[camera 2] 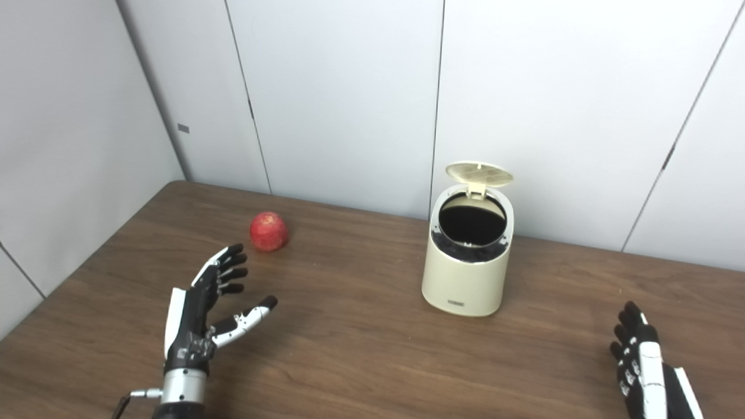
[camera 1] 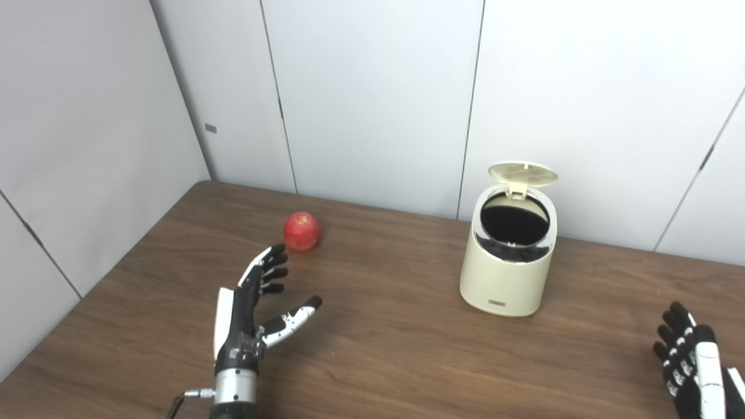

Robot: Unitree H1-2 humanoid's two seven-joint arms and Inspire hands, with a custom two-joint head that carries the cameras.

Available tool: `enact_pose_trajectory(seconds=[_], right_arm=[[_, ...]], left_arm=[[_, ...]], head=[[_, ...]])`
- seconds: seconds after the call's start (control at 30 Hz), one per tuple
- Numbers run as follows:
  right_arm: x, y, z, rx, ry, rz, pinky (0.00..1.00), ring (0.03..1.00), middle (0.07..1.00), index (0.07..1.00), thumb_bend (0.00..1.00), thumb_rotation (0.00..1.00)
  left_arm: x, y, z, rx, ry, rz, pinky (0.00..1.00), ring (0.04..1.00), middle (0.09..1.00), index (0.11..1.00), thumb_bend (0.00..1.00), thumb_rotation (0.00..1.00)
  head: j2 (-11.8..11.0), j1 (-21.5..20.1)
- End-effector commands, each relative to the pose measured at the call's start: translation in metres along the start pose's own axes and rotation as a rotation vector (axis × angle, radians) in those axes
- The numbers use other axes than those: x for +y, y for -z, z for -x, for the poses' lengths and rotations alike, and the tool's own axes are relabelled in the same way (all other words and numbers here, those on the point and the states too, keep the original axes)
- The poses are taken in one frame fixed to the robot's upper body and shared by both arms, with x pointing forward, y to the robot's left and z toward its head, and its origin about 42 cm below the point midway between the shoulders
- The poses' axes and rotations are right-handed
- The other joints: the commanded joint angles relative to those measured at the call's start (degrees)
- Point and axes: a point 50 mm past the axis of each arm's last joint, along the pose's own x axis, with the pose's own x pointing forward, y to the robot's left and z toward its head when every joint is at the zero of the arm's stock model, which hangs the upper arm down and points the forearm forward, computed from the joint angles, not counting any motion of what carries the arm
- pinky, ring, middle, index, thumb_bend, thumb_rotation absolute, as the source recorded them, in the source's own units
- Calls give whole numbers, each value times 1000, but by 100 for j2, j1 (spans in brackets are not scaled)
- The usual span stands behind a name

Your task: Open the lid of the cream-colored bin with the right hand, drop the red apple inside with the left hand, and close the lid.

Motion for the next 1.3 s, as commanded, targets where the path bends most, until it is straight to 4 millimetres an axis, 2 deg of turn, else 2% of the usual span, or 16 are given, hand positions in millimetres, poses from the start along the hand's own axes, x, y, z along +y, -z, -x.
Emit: enact_pose_trajectory(seconds=[0.0,0.3,0.4,0.47,0.6,0.67,0.73,0.8,0.87,0.97,1.0,1.07,1.27], right_arm=[[-2,-19,-2,-73,-13,-3,1000,1000,998,975,579,1000],[-3,-24,1,-71,-26,18,1000,1000,991,971,574,1000],[-3,-25,2,-66,-25,15,1000,1000,991,971,575,1000],[-2,-26,2,-62,-28,19,1000,1000,987,972,578,1000],[-2,-28,4,-56,-36,33,1000,1000,984,974,566,1000],[-1,-29,5,-52,-41,35,1000,1000,987,977,550,1000],[0,-31,6,-46,-47,36,1000,1000,990,980,548,1000],[1,-32,7,-42,-53,50,1000,1000,990,983,554,1000],[2,-32,8,-39,-54,60,1000,1000,985,984,541,1000],[4,-33,8,-26,-60,51,1000,1000,982,991,520,1000],[4,-33,8,-21,-61,47,1000,1000,984,993,511,1000],[5,-32,9,-12,-62,44,1000,1000,990,997,485,1000],[7,-33,10,-3,-60,46,1000,1000,997,1000,468,1000]], left_arm=[[7,-13,-20,-54,-45,-37,734,768,811,853,758,72],[15,-23,-74,-74,-30,-196,653,777,847,847,785,95],[16,-25,-91,-53,-7,-260,721,818,867,855,799,144],[15,-28,-105,-22,30,-307,804,879,910,881,838,166],[12,-32,-128,4,91,-399,831,921,951,918,914,180],[11,-33,-137,13,105,-427,795,904,953,924,947,162],[9,-32,-147,35,109,-442,706,849,949,923,961,156],[8,-29,-157,57,108,-456,522,696,925,915,976,143],[7,-27,-165,67,115,-489,436,615,908,908,988,141],[6,-22,-176,73,131,-534,744,875,927,902,997,150],[5,-21,-178,78,134,-536,779,902,931,902,999,150],[5,-20,-182,91,140,-539,808,925,935,901,997,150],[5,-17,-194,106,166,-568,805,924,938,901,993,160]], head=[[-4,13],[-20,72],[-24,98],[-23,111],[-10,117],[9,119],[10,111],[11,100],[2,77],[-4,47],[-3,43],[-10,30],[0,-21]])
